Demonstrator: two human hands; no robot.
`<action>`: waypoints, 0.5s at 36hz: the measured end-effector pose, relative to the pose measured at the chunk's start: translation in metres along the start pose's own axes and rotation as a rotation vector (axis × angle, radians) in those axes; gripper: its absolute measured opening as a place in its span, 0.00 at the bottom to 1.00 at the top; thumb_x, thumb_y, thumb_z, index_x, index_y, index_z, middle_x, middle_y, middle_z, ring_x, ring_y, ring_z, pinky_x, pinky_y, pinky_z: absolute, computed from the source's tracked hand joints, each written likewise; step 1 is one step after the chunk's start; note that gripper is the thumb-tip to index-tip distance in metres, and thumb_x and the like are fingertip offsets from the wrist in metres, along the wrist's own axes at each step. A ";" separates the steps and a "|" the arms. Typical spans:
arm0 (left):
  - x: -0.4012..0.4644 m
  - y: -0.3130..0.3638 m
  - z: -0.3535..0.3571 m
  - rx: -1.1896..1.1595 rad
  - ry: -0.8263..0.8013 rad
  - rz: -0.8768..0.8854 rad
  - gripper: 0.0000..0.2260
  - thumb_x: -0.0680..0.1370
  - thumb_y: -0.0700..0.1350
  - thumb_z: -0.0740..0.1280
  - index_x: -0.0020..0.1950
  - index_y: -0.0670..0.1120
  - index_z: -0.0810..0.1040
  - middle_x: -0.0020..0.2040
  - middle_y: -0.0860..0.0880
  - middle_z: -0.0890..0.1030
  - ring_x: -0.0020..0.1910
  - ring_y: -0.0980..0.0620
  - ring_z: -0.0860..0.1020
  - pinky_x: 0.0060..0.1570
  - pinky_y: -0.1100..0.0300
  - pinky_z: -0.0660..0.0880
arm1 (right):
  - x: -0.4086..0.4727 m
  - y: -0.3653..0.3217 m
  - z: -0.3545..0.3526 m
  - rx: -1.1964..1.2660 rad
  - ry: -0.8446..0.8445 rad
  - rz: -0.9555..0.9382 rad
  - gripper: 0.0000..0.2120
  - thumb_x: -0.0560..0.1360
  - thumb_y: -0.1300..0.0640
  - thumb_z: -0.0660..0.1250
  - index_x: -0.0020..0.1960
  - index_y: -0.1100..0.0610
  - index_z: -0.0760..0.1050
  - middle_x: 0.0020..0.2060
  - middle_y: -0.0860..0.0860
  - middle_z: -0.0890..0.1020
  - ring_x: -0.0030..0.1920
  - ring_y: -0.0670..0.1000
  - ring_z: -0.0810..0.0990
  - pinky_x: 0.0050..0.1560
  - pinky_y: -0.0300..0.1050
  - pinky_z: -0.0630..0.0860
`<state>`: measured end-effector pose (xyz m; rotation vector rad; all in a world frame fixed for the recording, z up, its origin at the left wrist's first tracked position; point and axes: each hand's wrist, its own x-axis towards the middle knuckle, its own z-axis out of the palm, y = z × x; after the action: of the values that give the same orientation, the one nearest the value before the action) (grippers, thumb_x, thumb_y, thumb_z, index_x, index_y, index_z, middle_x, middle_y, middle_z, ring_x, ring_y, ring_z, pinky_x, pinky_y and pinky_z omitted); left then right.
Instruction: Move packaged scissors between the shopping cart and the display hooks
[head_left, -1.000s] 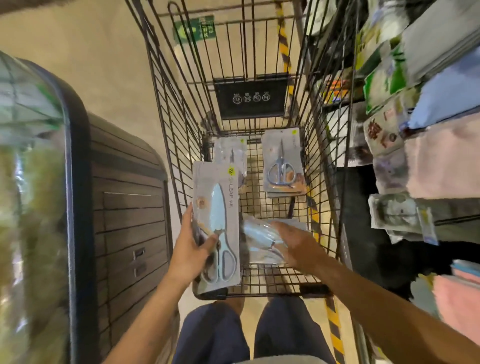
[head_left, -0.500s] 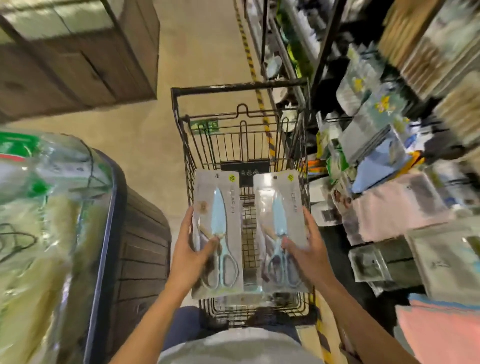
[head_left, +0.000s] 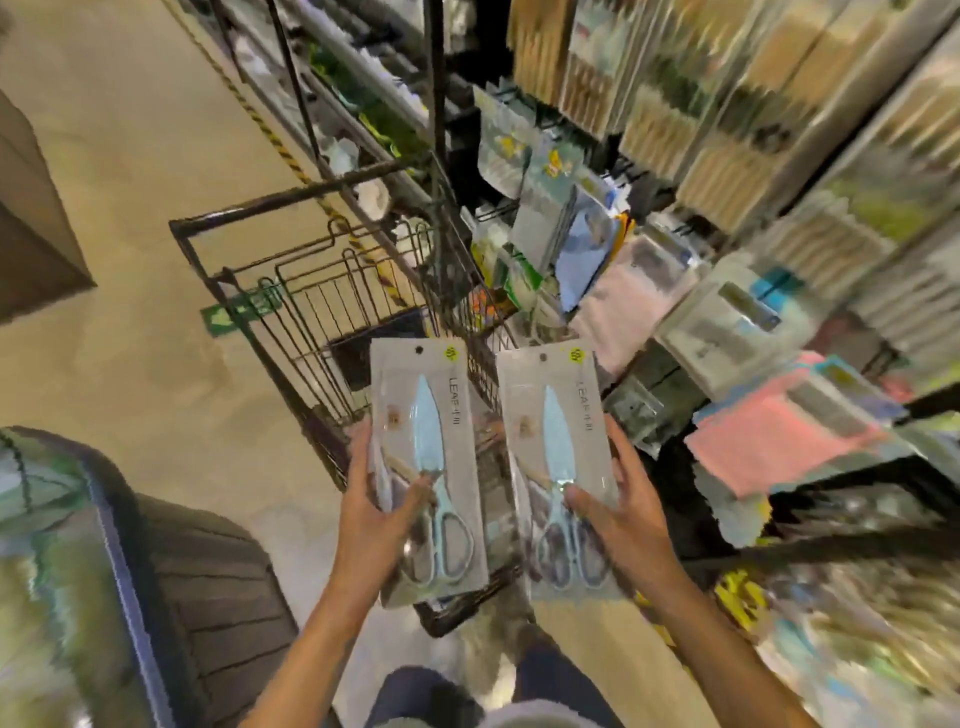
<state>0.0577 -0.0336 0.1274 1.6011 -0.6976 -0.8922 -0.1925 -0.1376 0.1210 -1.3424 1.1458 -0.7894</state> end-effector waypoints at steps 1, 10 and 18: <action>-0.005 0.000 0.003 -0.002 -0.033 -0.001 0.39 0.76 0.39 0.73 0.79 0.63 0.58 0.75 0.61 0.69 0.69 0.58 0.74 0.57 0.64 0.79 | -0.012 0.001 -0.003 0.013 0.048 0.016 0.39 0.74 0.65 0.74 0.78 0.45 0.61 0.68 0.38 0.75 0.65 0.39 0.78 0.54 0.32 0.78; -0.034 0.009 0.042 0.180 -0.303 0.083 0.39 0.73 0.51 0.75 0.75 0.72 0.58 0.77 0.62 0.66 0.75 0.50 0.68 0.70 0.39 0.71 | -0.112 0.006 -0.051 0.027 0.362 0.035 0.39 0.75 0.63 0.75 0.77 0.41 0.61 0.69 0.40 0.74 0.62 0.36 0.78 0.51 0.34 0.80; -0.086 0.030 0.118 0.215 -0.500 0.237 0.39 0.74 0.46 0.75 0.79 0.62 0.59 0.71 0.70 0.65 0.66 0.71 0.67 0.66 0.62 0.64 | -0.201 0.013 -0.120 0.049 0.569 0.011 0.38 0.76 0.59 0.73 0.75 0.35 0.58 0.68 0.28 0.68 0.66 0.30 0.71 0.55 0.29 0.76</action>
<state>-0.0876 -0.0316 0.1612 1.4459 -1.3430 -1.0775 -0.3675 0.0146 0.1575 -1.0946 1.5577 -1.2297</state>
